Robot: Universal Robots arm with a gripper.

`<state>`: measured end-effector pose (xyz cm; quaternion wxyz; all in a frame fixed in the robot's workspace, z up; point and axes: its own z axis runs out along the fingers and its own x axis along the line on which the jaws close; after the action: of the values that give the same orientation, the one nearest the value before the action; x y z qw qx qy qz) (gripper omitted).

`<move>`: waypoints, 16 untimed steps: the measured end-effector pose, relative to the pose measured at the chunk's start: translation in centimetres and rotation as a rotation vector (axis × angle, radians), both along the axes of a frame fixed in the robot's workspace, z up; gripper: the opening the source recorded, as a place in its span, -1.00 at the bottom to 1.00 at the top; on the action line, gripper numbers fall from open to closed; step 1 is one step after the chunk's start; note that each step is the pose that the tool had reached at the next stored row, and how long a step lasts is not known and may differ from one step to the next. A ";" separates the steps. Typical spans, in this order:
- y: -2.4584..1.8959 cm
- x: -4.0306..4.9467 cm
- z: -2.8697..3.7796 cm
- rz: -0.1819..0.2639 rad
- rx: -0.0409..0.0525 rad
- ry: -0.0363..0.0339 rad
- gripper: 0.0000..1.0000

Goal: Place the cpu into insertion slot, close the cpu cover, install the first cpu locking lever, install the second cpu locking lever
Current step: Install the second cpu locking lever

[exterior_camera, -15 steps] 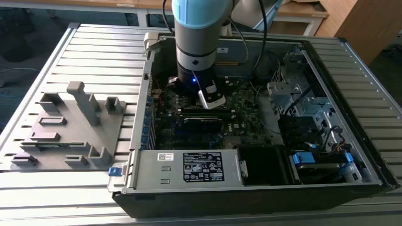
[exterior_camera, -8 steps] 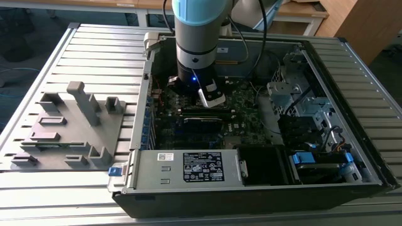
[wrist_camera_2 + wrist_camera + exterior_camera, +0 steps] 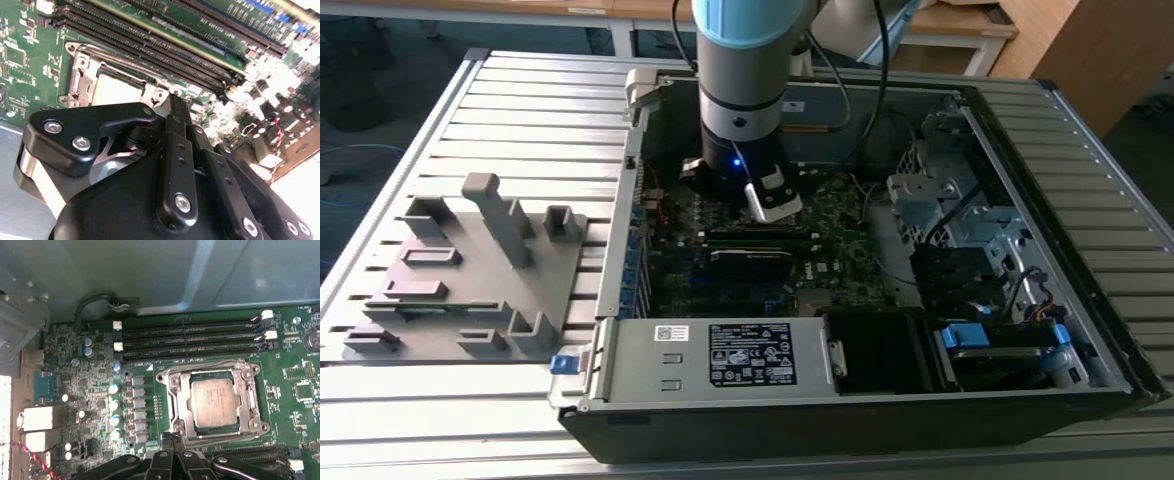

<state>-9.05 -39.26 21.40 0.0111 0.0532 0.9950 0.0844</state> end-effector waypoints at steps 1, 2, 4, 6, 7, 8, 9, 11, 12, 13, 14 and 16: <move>0.16 0.07 -0.01 -0.001 -0.0009 0.0000 -0.80; 0.31 0.13 -0.02 -0.001 -0.0019 0.0000 -0.80; 0.66 0.23 -0.04 -0.002 -0.0045 0.0000 -0.80; 1.03 0.34 -0.06 -0.003 -0.0077 0.0000 -0.80; 1.16 0.47 -0.07 -0.003 -0.0091 0.0000 -0.80; 1.27 0.60 -0.09 -0.003 -0.0101 0.0000 -0.80; 1.38 0.75 -0.09 -0.004 -0.0112 0.0000 -0.80; 1.54 1.11 -0.12 -0.005 -0.0135 0.0001 -0.80; 1.61 1.30 -0.13 -0.006 -0.0148 0.0000 -0.80; 1.67 1.49 -0.15 -0.007 -0.0165 0.0001 -0.80; 1.74 1.69 -0.17 -0.008 -0.0184 0.0001 -0.80; 1.87 2.05 -0.20 -0.012 -0.0238 0.0001 -0.80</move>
<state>-7.00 -37.40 21.20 0.0122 0.0590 0.9955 0.0725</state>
